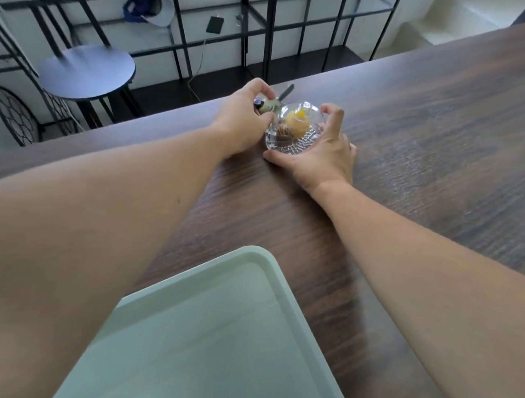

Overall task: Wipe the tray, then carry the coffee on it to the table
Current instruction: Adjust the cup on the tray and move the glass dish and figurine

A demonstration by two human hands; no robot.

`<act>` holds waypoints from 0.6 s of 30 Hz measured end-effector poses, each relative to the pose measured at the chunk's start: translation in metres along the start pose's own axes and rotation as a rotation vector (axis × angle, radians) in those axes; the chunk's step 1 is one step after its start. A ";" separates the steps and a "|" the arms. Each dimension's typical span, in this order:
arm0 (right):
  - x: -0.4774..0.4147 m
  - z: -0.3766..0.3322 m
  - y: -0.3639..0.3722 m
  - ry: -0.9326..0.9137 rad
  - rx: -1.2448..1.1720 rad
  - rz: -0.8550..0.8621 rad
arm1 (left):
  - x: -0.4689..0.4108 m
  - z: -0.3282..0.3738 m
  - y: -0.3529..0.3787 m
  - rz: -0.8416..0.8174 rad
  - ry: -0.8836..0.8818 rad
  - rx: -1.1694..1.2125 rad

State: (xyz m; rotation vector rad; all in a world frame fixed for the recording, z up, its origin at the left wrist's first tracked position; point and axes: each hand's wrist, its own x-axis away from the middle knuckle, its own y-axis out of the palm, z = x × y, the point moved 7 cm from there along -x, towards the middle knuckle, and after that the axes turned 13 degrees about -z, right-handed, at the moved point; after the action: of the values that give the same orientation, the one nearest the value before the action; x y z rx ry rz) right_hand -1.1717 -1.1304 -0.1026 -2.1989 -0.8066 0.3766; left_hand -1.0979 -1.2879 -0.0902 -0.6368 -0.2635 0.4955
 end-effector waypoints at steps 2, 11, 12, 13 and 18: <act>0.002 -0.003 0.000 -0.028 0.006 -0.010 | 0.005 0.001 -0.001 0.006 0.024 -0.037; 0.021 -0.023 0.017 -0.223 -0.054 -0.222 | 0.114 -0.061 -0.062 0.329 -0.055 -0.049; 0.025 -0.027 0.019 -0.248 -0.055 -0.252 | 0.137 -0.075 -0.075 0.379 -0.078 -0.034; 0.029 -0.033 0.021 -0.282 -0.054 -0.279 | 0.160 -0.089 -0.089 0.432 -0.103 -0.030; 0.045 -0.074 0.053 -0.462 -0.112 -0.478 | 0.276 -0.148 -0.152 0.629 -0.243 -0.132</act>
State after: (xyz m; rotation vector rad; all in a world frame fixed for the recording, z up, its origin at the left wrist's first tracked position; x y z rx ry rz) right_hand -1.0784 -1.1694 -0.0926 -1.9515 -1.5958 0.6148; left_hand -0.7519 -1.3252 -0.0869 -0.7886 -0.3265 1.1712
